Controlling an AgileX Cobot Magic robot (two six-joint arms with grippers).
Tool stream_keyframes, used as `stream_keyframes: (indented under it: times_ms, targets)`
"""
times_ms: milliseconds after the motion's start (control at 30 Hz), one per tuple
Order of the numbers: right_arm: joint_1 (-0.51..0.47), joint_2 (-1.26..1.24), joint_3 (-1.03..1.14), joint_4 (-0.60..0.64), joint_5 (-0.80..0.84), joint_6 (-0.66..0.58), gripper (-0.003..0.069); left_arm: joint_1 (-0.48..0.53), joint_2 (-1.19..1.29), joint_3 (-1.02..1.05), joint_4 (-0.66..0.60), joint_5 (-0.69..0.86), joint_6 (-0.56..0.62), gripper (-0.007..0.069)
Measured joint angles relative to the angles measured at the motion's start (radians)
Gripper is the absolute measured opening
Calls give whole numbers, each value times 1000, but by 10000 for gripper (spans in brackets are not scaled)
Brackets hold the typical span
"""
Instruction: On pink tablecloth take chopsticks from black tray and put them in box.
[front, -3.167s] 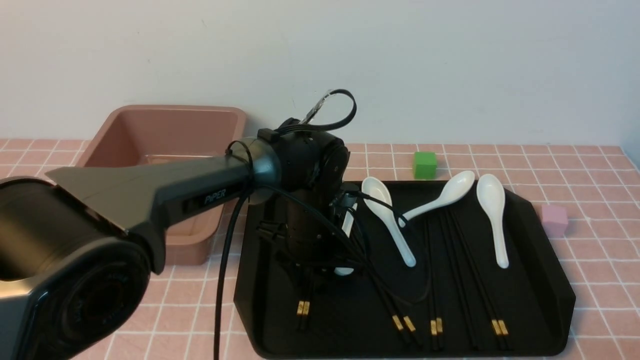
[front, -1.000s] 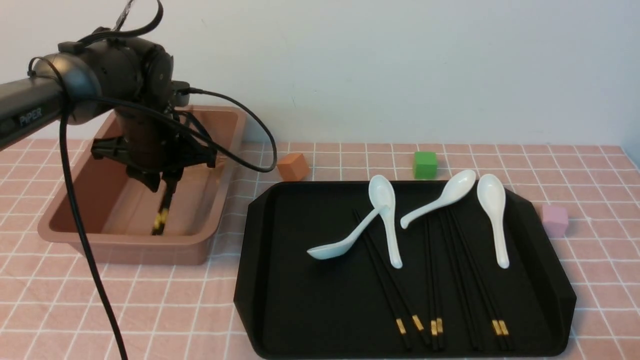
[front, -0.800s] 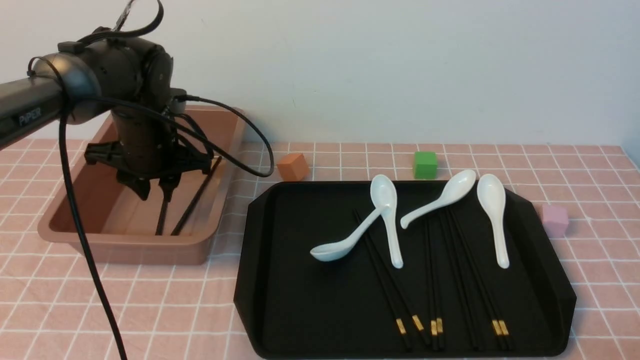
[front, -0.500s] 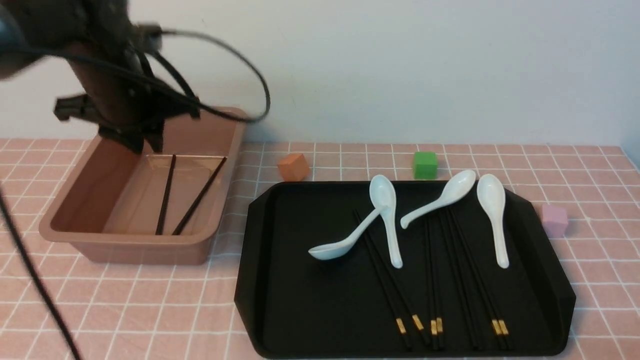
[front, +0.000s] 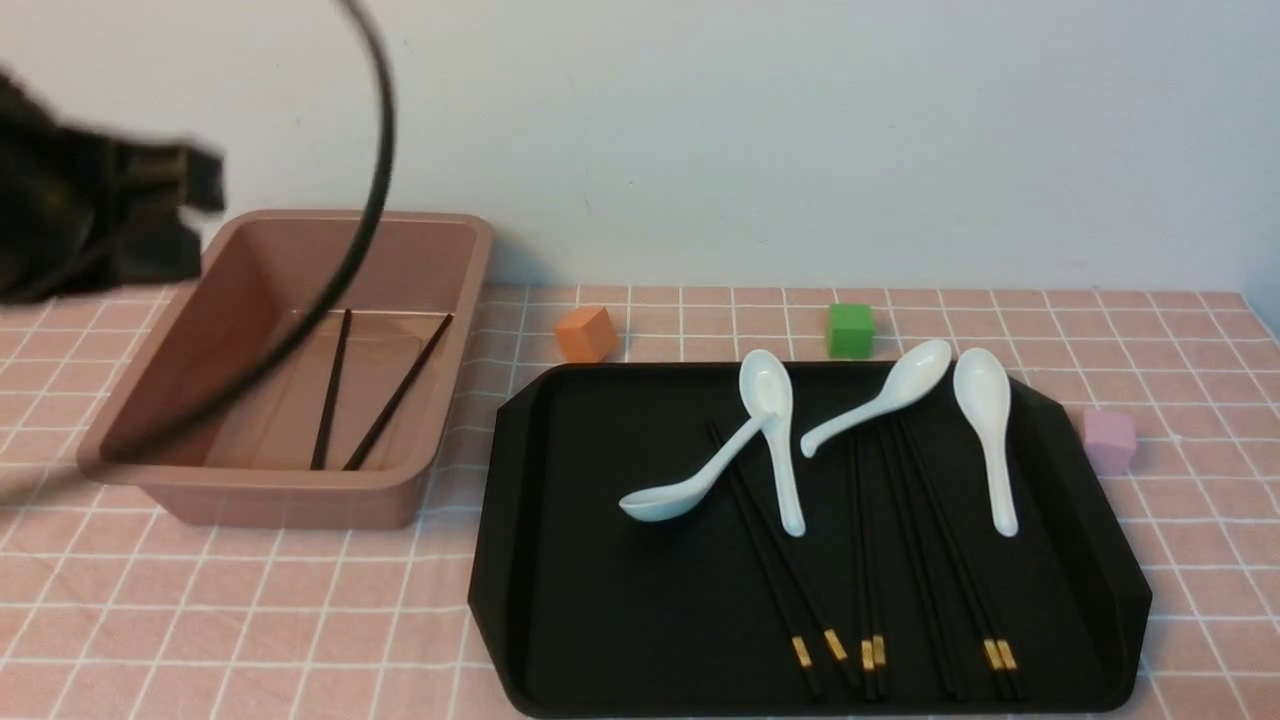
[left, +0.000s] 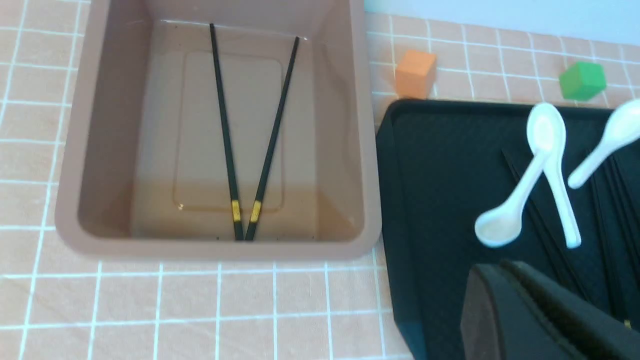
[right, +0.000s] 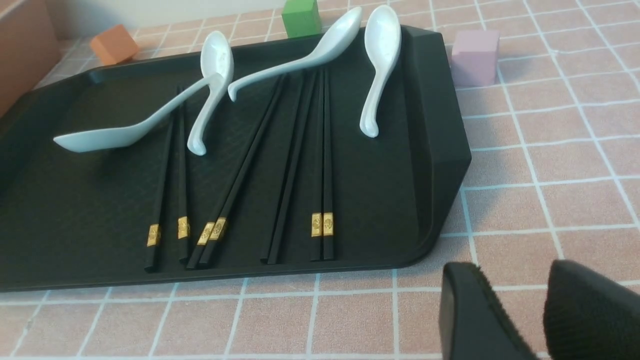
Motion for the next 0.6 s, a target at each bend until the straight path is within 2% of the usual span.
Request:
stream_keyframes:
  times_ms: [267, 400, 600]
  targets:
    - [0, 0, 0, 0, 0, 0, 240, 0, -502, 527, -69, -316, 80, -13]
    - [0, 0, 0, 0, 0, 0, 240, 0, -675, 670, -92, -380, 82, -13]
    - [0, 0, 0, 0, 0, 0, 240, 0, -798, 752, -97, -394, 83, -13]
